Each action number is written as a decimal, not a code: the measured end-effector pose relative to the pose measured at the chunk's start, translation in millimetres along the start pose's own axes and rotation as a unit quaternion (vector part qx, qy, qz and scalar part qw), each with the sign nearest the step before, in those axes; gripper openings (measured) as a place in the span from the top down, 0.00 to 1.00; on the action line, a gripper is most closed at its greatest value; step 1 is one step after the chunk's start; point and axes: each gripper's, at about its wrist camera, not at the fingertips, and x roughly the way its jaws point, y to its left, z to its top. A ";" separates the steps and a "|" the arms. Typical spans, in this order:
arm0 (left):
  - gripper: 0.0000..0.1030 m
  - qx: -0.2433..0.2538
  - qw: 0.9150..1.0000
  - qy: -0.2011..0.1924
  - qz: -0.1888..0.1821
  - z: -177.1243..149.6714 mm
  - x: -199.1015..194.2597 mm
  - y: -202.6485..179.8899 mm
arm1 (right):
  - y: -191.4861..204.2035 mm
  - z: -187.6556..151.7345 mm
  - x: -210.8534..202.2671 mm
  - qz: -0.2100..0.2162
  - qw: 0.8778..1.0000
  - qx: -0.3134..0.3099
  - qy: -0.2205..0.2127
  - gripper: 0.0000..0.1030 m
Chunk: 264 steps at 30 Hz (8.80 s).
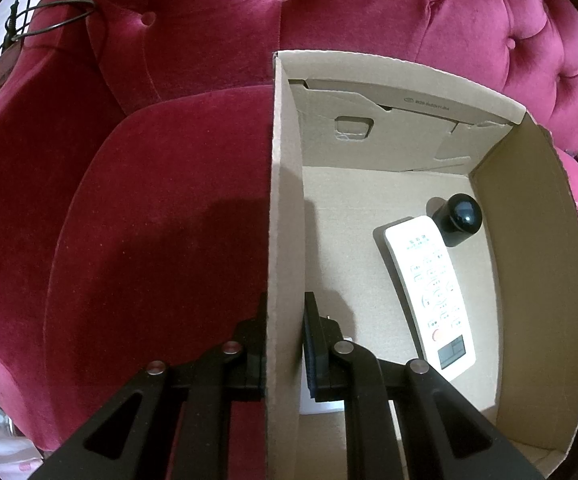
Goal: Organize rigid objects
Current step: 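Close the right gripper around the light-blue bottle and lift it, then carry the light-blue bottle into the box with the right gripper, then lower the bottle onto the remote and open the right gripper, then move the right gripper back over the metal keychain, then close the right gripper on the metal keychain and lift it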
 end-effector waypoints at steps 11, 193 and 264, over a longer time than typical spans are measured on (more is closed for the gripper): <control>0.86 0.000 1.000 -0.001 0.000 -0.2 -1.0 0.3 | 28.1 14.1 -36.0 0.009 1.000 -0.018 -0.020 0.74; 0.87 0.000 1.000 -0.001 0.001 -0.2 1.5 2.0 | 14.2 -46.0 91.7 -0.014 0.999 -0.008 0.029 0.00; 0.87 -0.001 1.000 -0.002 0.000 0.6 1.6 2.2 | 21.1 3.6 -88.3 -0.005 0.997 -0.003 -0.073 0.70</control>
